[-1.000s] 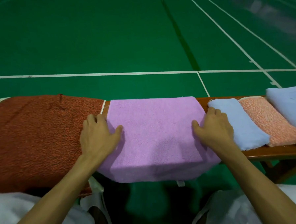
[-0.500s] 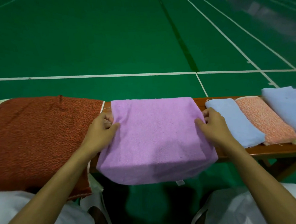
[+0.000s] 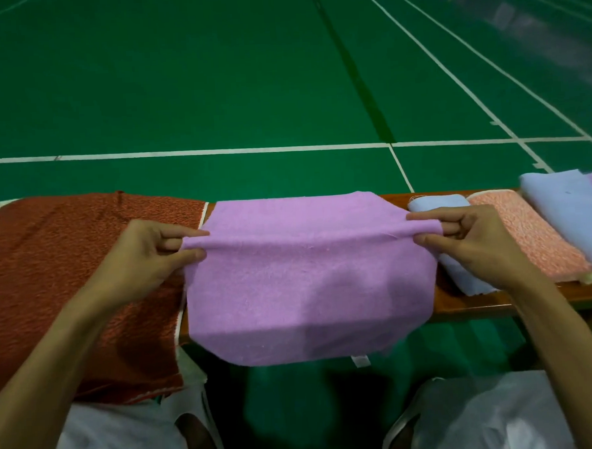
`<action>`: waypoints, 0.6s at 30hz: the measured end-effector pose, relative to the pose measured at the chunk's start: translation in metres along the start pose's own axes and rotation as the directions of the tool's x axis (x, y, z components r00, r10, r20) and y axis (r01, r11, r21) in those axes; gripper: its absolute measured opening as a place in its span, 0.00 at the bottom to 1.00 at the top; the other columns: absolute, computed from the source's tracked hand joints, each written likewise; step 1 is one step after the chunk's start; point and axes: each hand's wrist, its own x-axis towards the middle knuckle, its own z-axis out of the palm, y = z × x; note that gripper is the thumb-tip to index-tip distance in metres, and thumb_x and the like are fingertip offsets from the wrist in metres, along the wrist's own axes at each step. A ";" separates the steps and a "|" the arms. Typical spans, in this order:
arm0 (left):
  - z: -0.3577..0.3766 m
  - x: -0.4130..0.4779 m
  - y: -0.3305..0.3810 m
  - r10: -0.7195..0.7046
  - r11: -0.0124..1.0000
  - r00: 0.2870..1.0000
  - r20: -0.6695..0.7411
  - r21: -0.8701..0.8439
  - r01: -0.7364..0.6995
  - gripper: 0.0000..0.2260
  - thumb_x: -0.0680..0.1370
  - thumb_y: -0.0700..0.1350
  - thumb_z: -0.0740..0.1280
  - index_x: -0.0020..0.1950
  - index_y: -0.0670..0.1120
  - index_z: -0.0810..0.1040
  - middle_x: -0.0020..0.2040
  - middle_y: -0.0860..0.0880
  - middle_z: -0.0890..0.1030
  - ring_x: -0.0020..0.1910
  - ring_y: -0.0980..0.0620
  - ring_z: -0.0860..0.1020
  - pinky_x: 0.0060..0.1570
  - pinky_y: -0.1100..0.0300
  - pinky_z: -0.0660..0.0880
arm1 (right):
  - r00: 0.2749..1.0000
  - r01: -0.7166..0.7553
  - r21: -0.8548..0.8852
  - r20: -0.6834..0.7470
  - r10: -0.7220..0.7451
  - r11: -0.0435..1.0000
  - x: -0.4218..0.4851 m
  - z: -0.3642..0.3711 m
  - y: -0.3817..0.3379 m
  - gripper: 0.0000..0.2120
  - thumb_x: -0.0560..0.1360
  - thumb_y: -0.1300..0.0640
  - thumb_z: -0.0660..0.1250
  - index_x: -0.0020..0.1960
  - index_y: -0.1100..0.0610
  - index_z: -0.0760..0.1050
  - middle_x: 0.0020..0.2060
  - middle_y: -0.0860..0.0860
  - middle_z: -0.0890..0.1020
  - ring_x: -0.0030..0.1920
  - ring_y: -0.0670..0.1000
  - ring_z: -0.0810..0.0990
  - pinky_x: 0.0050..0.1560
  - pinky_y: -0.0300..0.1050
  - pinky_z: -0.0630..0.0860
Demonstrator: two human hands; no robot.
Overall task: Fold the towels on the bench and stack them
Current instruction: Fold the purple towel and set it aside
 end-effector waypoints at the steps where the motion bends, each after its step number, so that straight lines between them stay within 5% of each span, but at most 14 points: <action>1: -0.001 -0.002 0.004 0.031 0.999 0.999 -0.043 0.018 -0.030 0.12 0.75 0.37 0.74 0.58 0.46 0.85 0.46 0.50 0.88 0.48 0.57 0.86 0.47 0.63 0.83 | 0.999 0.035 -0.056 -0.025 -0.037 0.998 -0.001 -0.004 -0.001 0.15 0.74 0.65 0.75 0.60 0.55 0.84 0.47 0.39 0.86 0.49 0.36 0.84 0.50 0.28 0.78; 5: -0.007 -0.006 0.016 0.075 0.996 0.990 -0.116 0.049 -0.069 0.07 0.73 0.44 0.75 0.50 0.47 0.87 0.37 0.48 0.87 0.34 0.53 0.85 0.35 0.64 0.81 | 0.988 0.102 -0.231 -0.090 -0.126 0.968 0.002 -0.012 -0.008 0.13 0.74 0.64 0.75 0.58 0.56 0.85 0.41 0.44 0.87 0.36 0.38 0.83 0.38 0.26 0.76; 7: -0.006 -0.003 0.016 0.041 0.999 0.992 -0.118 0.035 -0.037 0.05 0.75 0.46 0.74 0.49 0.49 0.87 0.31 0.42 0.84 0.26 0.47 0.78 0.27 0.61 0.74 | 0.985 0.086 -0.212 -0.127 -0.115 0.974 0.007 -0.010 -0.010 0.11 0.75 0.66 0.74 0.54 0.54 0.86 0.29 0.39 0.83 0.26 0.43 0.79 0.30 0.28 0.73; 10: 0.003 0.008 0.012 -0.057 0.998 0.988 -0.142 -0.049 0.050 0.03 0.79 0.42 0.71 0.49 0.46 0.86 0.32 0.38 0.83 0.25 0.47 0.76 0.26 0.61 0.72 | 0.977 0.033 -0.126 -0.205 -0.059 0.991 0.016 0.004 -0.012 0.08 0.78 0.63 0.72 0.53 0.52 0.86 0.25 0.42 0.82 0.21 0.43 0.74 0.25 0.29 0.69; 13: 0.014 0.028 0.005 -0.214 0.958 0.972 -0.101 -0.218 0.188 0.06 0.83 0.40 0.66 0.55 0.42 0.82 0.27 0.45 0.81 0.21 0.56 0.74 0.20 0.67 0.69 | 0.956 -0.121 0.169 -0.247 0.160 0.978 0.031 0.023 -0.016 0.06 0.81 0.61 0.68 0.51 0.55 0.84 0.26 0.54 0.82 0.21 0.46 0.71 0.22 0.34 0.68; 16: 0.022 0.051 0.005 -0.250 0.918 0.962 -0.110 -0.343 0.199 0.07 0.85 0.42 0.64 0.58 0.42 0.80 0.26 0.49 0.81 0.19 0.59 0.72 0.19 0.68 0.65 | 0.921 -0.274 0.452 -0.131 0.367 0.849 0.059 0.039 -0.014 0.08 0.84 0.61 0.61 0.50 0.57 0.77 0.39 0.57 0.88 0.25 0.49 0.81 0.22 0.37 0.72; 18: 0.024 0.065 0.012 -0.255 0.875 0.961 -0.104 -0.447 0.184 0.05 0.85 0.44 0.63 0.56 0.44 0.78 0.32 0.46 0.85 0.23 0.57 0.79 0.21 0.68 0.71 | 0.913 -0.298 0.540 -0.079 0.400 0.787 0.079 0.045 -0.011 0.09 0.86 0.61 0.57 0.50 0.58 0.74 0.45 0.59 0.88 0.32 0.54 0.86 0.26 0.44 0.79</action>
